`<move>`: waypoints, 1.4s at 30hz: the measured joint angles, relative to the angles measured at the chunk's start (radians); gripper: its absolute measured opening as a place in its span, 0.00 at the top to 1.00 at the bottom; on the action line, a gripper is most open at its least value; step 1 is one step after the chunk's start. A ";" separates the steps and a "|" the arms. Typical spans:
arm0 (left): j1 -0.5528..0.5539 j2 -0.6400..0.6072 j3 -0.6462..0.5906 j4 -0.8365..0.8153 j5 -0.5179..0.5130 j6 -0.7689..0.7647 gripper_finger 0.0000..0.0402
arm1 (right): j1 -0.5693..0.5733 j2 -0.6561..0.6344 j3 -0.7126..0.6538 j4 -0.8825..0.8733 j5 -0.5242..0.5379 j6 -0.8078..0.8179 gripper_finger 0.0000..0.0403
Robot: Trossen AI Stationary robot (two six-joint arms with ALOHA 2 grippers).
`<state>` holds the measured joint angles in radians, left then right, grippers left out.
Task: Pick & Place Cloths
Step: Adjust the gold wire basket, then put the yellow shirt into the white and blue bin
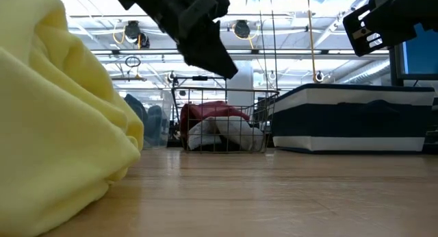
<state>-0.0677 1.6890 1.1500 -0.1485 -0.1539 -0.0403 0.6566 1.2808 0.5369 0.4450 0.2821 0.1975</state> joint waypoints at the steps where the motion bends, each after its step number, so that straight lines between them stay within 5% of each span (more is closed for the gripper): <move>1: -0.007 0.000 0.000 -0.018 -0.005 -0.018 0.57 | 0.000 0.000 0.000 0.000 0.000 0.000 0.75; 16: -0.001 0.047 -0.002 -0.264 -0.065 -0.146 0.57 | 0.000 0.000 0.000 0.016 -0.003 0.000 0.75; 30: 0.118 0.046 -0.001 -0.283 -0.076 -0.119 0.57 | 0.000 0.000 0.000 0.018 -0.002 -0.001 0.75; 42: 0.008 -0.036 -0.001 -0.295 0.113 -0.256 0.57 | 0.000 0.000 0.000 0.019 0.000 -0.003 0.75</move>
<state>-0.0596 1.6525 1.1493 -0.4435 -0.0409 -0.2958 0.6567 1.2812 0.5369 0.4644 0.2820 0.1948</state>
